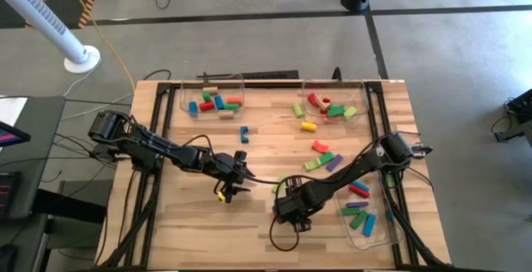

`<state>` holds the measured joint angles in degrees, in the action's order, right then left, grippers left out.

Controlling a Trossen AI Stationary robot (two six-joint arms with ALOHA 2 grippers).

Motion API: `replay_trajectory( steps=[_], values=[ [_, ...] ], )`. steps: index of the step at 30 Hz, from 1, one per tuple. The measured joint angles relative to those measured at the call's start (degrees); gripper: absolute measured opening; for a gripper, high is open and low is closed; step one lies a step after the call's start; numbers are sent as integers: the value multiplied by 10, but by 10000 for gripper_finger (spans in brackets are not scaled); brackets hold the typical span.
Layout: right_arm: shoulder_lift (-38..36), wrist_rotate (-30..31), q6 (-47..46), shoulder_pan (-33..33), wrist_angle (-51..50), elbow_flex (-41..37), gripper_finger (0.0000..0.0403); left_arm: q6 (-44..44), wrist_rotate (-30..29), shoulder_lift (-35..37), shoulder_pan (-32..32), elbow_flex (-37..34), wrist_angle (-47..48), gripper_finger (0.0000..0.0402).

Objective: Sort blocks by size
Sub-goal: Put the orange rectangular block into the bottom transparent bin

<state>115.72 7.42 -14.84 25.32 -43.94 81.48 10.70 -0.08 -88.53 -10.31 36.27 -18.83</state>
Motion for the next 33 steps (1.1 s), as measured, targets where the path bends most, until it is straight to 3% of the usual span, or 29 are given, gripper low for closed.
replay_trajectory(
  steps=[18, 33],
  values=[
    [-1, 2, 27, -3, 89, -39, 250, 0, 0, 0, 0, 0, -2, 229],
    [-1, 2, 29, -2, 89, -38, 166, 0, 0, 0, 0, 0, -2, 229]
  ],
)
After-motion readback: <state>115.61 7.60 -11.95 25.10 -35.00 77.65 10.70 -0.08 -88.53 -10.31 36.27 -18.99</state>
